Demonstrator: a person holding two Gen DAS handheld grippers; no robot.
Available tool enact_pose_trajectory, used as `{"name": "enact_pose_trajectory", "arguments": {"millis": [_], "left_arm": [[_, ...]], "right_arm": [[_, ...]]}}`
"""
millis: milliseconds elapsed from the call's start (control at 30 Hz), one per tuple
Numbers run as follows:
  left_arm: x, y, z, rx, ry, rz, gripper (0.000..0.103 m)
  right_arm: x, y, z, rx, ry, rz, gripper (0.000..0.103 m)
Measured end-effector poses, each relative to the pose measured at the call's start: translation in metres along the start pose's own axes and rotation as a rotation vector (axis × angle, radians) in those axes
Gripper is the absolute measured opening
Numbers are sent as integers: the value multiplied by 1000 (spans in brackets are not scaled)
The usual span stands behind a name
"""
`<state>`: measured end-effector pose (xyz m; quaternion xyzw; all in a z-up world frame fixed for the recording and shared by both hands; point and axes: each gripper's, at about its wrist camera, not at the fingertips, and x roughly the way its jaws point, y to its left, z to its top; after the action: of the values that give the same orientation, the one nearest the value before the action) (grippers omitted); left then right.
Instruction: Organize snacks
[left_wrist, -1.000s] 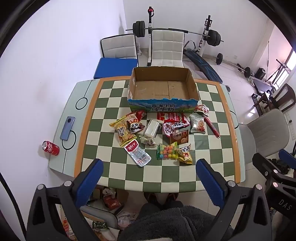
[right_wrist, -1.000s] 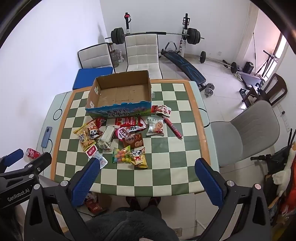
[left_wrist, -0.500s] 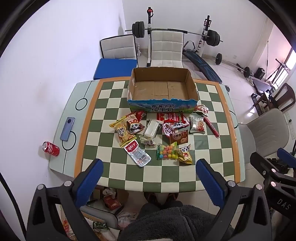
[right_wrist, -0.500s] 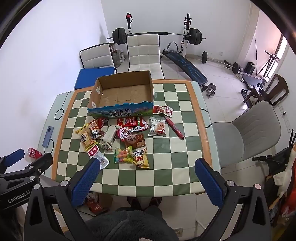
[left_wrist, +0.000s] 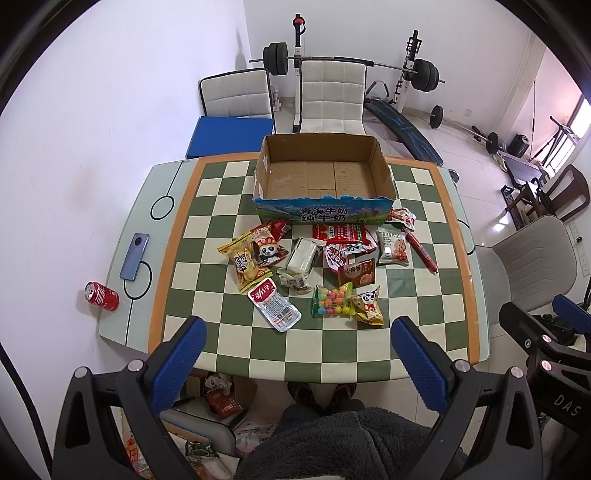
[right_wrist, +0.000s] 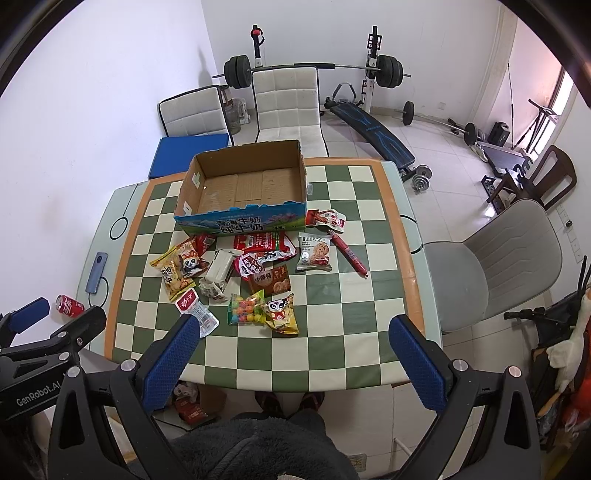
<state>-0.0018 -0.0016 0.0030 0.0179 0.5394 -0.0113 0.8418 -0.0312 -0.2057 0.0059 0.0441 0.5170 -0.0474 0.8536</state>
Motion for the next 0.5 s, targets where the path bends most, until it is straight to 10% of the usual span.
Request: {"name": "enact_pose_trajectory", "arguments": {"millis": [500], "left_arm": [[-1,0,0,1,-2,-1,102]], "right_arm": [[1,0,1,2,-3,1,103]]}}
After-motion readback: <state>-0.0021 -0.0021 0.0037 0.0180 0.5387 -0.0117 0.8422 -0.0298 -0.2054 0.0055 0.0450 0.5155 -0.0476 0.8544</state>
